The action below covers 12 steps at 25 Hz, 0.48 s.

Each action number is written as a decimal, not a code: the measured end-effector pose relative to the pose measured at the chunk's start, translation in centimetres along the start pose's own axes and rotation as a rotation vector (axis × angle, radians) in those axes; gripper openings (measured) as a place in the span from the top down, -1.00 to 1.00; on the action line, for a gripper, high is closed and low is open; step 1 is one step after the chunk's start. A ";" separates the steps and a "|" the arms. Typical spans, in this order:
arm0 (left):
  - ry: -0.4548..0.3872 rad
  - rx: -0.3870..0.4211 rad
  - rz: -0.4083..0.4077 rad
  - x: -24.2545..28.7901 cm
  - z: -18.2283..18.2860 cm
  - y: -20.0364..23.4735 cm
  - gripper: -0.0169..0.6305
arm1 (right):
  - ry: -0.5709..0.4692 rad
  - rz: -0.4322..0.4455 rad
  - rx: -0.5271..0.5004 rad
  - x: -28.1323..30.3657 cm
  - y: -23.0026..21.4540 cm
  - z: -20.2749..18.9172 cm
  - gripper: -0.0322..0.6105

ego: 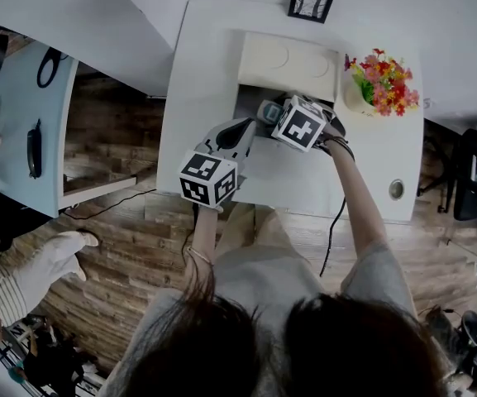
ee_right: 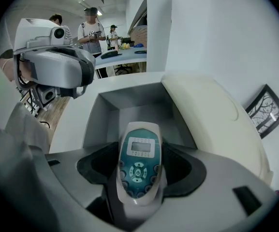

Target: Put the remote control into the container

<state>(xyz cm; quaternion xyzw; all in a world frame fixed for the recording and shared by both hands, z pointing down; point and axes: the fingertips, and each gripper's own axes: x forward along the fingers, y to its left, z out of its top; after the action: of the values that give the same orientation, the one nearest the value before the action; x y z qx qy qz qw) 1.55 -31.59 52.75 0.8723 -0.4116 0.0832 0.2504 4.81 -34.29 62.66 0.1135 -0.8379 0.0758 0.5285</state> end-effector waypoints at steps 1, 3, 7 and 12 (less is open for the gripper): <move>-0.001 -0.002 0.002 -0.1 0.0 0.1 0.94 | 0.004 -0.004 -0.004 0.0 0.0 0.0 0.02; -0.001 -0.005 0.005 -0.4 -0.1 0.2 0.94 | 0.010 -0.008 -0.007 0.1 0.1 0.1 0.02; -0.001 -0.010 0.006 -0.7 -0.2 0.3 0.94 | 0.014 -0.006 0.008 0.2 0.1 0.0 0.02; -0.005 -0.010 -0.007 -0.7 -0.1 0.2 0.94 | -0.012 -0.020 0.065 0.4 -0.2 0.0 0.02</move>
<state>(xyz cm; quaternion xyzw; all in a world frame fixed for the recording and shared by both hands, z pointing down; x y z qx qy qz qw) 0.94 -31.23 52.65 0.8727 -0.4095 0.0783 0.2539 4.69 -34.51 63.03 0.1395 -0.8369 0.0971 0.5204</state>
